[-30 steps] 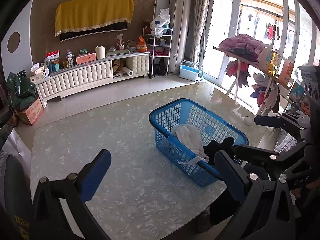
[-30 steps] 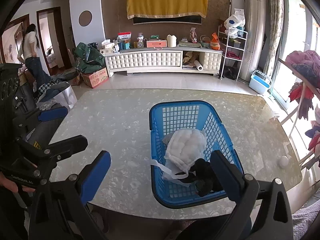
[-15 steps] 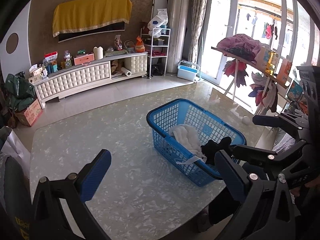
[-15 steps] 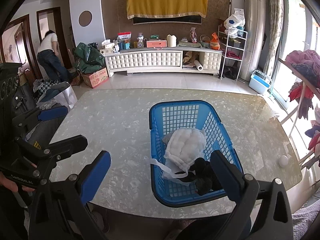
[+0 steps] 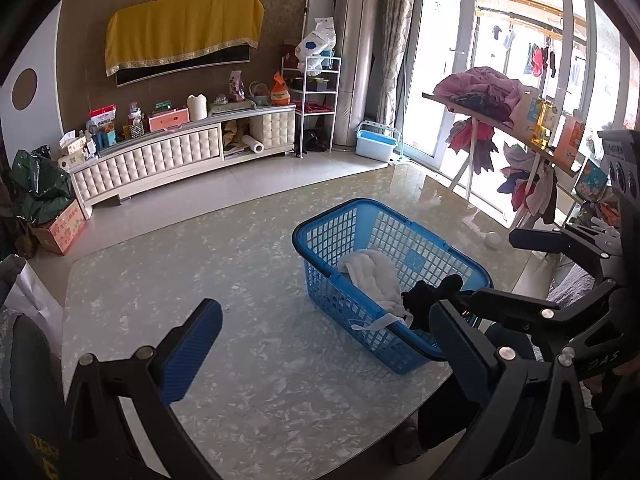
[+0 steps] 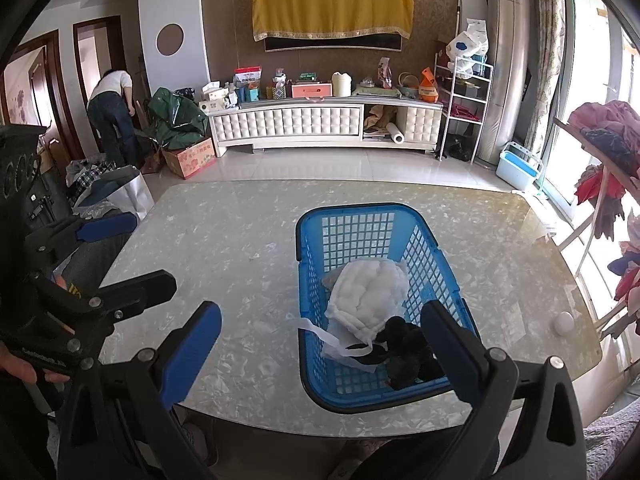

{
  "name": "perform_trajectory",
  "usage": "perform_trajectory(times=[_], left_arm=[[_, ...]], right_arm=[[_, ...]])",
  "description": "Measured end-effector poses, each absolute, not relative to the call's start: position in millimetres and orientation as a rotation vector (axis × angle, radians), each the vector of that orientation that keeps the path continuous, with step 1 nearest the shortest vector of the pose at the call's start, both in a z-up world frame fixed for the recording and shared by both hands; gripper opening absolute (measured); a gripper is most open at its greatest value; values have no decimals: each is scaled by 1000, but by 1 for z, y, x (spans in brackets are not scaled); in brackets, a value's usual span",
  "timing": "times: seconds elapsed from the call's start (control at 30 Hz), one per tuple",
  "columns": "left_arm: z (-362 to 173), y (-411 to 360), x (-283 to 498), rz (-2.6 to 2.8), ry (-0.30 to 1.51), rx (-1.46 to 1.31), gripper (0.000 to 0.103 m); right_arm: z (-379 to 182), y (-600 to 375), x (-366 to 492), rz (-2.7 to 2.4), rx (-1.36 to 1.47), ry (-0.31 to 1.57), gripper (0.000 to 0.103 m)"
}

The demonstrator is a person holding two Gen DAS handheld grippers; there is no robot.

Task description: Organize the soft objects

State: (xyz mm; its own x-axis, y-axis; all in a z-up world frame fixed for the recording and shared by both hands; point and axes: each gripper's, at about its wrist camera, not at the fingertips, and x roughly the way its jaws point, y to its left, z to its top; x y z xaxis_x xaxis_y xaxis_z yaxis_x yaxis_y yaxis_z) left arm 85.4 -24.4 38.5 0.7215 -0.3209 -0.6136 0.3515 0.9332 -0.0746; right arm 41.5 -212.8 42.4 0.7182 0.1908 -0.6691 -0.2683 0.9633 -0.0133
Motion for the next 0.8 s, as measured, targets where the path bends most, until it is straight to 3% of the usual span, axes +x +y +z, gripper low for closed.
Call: perform_trajectory(times=[0.8], left_arm=[[43, -30, 84, -370, 661, 58, 103]], right_arm=[[43, -217, 43, 250, -106, 721, 100]])
